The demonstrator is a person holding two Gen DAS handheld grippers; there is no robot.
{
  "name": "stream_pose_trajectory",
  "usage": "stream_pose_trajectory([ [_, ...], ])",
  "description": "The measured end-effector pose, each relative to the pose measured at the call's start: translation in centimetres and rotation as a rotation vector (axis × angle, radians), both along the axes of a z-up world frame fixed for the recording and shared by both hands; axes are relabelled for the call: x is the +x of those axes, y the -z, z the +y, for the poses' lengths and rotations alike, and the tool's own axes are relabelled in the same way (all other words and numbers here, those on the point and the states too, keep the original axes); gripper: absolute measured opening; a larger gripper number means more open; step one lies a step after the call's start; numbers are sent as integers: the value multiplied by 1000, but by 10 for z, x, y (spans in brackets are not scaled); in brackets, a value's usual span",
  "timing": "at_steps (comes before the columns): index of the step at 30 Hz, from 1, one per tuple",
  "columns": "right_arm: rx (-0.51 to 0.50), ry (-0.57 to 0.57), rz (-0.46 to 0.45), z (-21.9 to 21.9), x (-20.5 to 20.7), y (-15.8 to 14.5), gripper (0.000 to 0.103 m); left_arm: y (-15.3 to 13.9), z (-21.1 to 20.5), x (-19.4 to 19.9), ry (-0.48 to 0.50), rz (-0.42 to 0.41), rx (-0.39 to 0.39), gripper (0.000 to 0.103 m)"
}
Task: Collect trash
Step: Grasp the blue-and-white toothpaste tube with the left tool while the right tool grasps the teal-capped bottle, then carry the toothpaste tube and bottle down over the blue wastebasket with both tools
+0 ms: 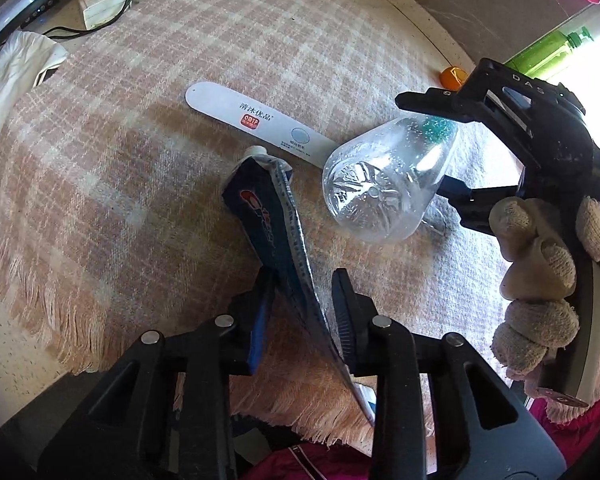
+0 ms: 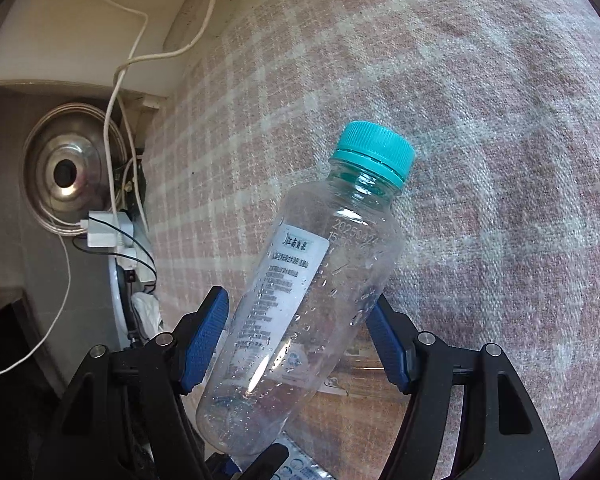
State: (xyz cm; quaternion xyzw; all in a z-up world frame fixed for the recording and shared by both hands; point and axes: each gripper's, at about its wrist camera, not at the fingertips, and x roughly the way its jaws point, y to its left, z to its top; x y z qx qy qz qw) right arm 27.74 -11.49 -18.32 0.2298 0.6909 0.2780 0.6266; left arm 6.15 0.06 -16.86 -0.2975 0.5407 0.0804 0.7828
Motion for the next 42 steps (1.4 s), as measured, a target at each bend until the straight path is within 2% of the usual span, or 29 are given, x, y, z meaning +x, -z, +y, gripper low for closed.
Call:
stream_pose_trajectory([
  [1,3,3,0,1,0,0,68,1,2,-1,-4,-3,-8,13],
  [3,17,13,4,0,1,1,64,0,6,-5,-8,-8,-22,6],
  [12,71,40,-30,-10,11,-4,57,-10,17,-14,-26,-49,-14,4],
  [20,61,1,-124,-10,19,-24,57,13,3,13,4,-15,-12,4],
  [23,49,-20,-123,-9,20,-22,57,14,5,21,6,-32,-16,4],
  [26,47,-30,-111,-8,18,-18,57,6,4,22,22,-57,-2,1],
  [33,79,-34,-170,-16,20,-32,56,-14,18,6,-4,-109,-16,1],
  [42,83,-147,-324,-32,7,-72,56,-32,29,-12,-10,-127,37,1],
])
